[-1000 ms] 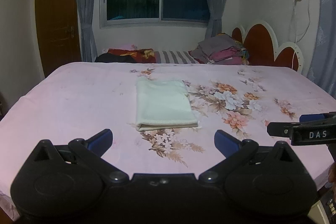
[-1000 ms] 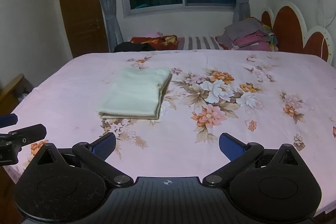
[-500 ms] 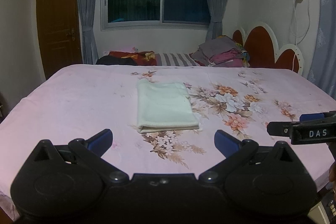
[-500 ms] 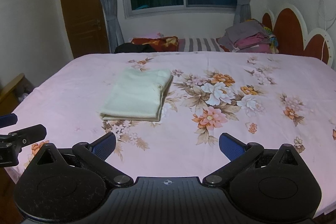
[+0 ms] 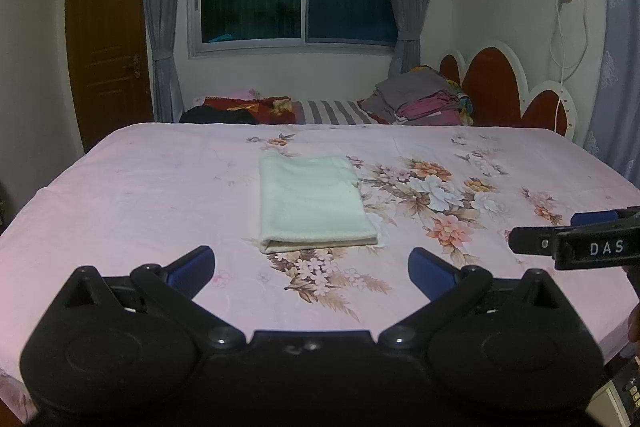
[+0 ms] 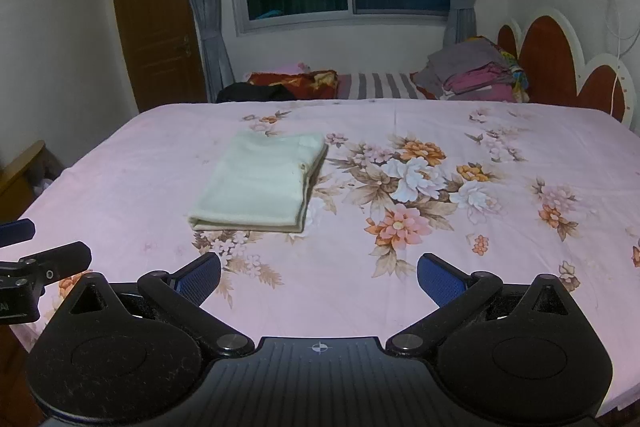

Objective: Fold small clothes

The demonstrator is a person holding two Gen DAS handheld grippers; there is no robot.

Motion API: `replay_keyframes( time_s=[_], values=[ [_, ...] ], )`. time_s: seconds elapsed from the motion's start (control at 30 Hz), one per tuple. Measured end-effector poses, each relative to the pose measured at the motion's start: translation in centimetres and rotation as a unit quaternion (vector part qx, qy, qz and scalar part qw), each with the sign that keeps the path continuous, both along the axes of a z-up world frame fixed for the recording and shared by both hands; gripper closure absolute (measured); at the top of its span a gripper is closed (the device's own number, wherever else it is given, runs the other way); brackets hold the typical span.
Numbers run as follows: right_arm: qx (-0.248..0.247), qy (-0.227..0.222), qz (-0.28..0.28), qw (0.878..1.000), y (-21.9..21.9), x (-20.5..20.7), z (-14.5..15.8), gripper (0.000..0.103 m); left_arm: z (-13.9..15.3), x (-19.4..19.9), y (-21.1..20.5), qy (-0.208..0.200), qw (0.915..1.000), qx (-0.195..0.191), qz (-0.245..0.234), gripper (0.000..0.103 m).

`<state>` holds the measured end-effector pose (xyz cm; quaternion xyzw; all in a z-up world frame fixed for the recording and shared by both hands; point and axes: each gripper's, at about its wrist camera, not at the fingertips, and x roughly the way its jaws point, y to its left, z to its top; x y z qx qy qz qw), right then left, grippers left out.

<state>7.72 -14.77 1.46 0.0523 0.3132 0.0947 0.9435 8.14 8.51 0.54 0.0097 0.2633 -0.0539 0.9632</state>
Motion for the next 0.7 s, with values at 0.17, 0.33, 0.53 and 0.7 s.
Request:
replay_keyframes(
  time_s=[0.17, 0.33, 0.53, 0.7],
  values=[
    [-0.001, 0.003, 0.001, 1.000, 0.09, 0.18, -0.05, 0.000, -0.14, 0.13, 0.12, 0.000, 1.0000, -0.001, -0.002, 0.000],
    [-0.002, 0.000, 0.003, 1.000, 0.27, 0.25, -0.06, 0.000, -0.17, 0.21, 0.14, -0.001, 1.0000, -0.001, -0.002, 0.000],
    [-0.002, -0.001, 0.008, 1.000, 0.29, 0.33, -0.17, 0.000, -0.25, 0.46, 0.28, -0.002, 1.0000, 0.000, -0.002, 0.000],
    [-0.003, -0.001, 0.011, 1.000, 0.25, 0.35, -0.17, 0.000, -0.34, 0.61, 0.47, -0.003, 1.0000, 0.000, -0.001, 0.000]
  ],
)
